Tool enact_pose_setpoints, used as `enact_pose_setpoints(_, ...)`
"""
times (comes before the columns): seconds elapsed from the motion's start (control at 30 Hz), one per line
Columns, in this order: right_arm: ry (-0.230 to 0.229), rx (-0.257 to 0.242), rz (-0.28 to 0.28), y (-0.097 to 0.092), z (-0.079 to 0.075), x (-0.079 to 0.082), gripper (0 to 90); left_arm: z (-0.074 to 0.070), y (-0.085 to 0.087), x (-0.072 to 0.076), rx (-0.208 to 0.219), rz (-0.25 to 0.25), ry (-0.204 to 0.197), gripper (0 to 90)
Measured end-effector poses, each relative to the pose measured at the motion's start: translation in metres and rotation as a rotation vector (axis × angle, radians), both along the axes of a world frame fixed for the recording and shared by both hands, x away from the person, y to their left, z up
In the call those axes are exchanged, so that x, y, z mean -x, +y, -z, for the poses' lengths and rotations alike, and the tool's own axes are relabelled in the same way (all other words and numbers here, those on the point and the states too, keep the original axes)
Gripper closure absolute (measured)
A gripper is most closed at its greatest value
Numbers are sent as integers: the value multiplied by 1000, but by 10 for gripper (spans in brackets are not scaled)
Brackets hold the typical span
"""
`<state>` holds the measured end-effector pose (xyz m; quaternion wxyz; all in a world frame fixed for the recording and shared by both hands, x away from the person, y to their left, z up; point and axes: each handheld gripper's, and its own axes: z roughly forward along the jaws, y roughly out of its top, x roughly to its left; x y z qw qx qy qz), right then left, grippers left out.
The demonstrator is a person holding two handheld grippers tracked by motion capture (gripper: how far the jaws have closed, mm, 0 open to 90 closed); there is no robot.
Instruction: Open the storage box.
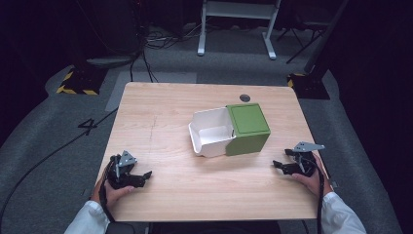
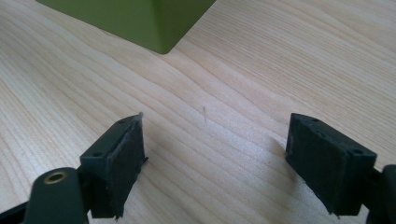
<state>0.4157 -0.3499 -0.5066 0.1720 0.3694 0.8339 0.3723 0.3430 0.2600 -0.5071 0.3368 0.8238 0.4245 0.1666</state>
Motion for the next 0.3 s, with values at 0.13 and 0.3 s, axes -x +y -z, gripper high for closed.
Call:
enact_pose_setpoints(0.13,0,0,0,0,0,0,197,0,0,0,0,0,0,160)
enact_pose_setpoints(0.3,-1,1,0,0,0,0,195,0,0,0,-3,1,-1,160)
